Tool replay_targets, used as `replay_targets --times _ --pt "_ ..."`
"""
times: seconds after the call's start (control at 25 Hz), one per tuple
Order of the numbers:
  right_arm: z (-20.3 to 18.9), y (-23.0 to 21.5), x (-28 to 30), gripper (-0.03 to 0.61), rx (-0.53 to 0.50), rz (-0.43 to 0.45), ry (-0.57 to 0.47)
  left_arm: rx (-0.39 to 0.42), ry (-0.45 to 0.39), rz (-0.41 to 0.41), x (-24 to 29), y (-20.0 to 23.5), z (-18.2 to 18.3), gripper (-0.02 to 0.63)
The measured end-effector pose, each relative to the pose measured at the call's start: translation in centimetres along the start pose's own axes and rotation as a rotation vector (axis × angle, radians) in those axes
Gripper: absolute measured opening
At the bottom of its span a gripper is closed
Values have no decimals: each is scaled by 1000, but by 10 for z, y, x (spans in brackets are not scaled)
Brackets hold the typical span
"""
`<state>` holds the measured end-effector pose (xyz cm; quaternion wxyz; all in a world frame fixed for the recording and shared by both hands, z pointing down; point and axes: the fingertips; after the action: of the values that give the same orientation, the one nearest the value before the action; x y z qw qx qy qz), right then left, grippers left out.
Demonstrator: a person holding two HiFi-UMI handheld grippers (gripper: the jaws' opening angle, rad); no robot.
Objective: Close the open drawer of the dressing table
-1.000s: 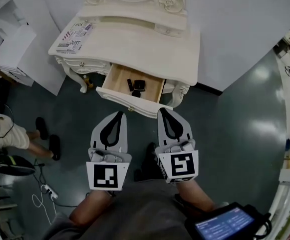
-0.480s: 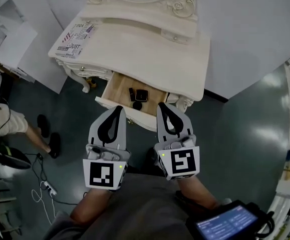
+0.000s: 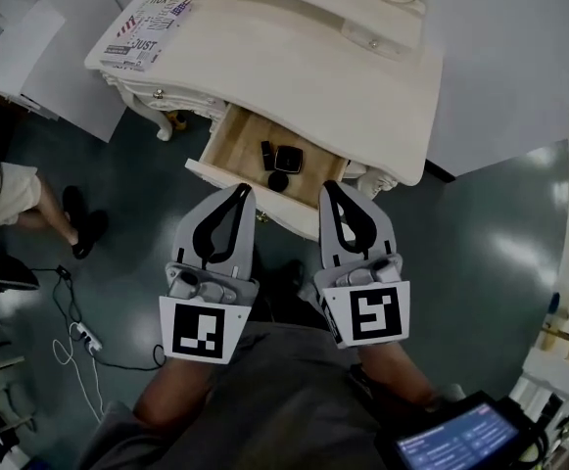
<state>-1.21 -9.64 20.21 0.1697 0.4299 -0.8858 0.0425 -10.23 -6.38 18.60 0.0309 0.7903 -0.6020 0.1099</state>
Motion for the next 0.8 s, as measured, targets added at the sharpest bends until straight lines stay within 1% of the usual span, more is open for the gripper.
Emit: replay_targets --times 0.12,0.16,0.44,0.48,0.52,0.56,0.68,0.8 --pt "-16 2 7 15 4 6 47 25 55 -9 6 2 -30 16" --pt "-23 3 10 15 9 7 69 20 71 -14 8 1 -41 16" --pt "-56 16 24 15 21 59 106 -19 159 -83 18 -18 -111 20" --pt "-61 17 25 15 20 66 116 -30 176 -88 20 -20 -120 54" --pt "-65 16 26 15 19 70 125 -40 198 -95 21 -23 -129 128" --pt "-70 16 27 15 17 73 134 -46 221 -102 23 -25 -139 184" --pt "-79 15 30 15 10 81 153 -54 270 -110 24 -28 -164 214" --pt "-86 16 34 15 7 98 157 -62 290 -103 25 -30 -182 219"
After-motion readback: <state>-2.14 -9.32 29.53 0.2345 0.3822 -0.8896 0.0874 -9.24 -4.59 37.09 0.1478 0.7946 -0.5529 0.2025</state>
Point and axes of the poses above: the fingertips, and each gripper's own axes: x forward along the fingers, y to its left, z out of its top, and after that the axes turned 10 degrees about y, right-handed
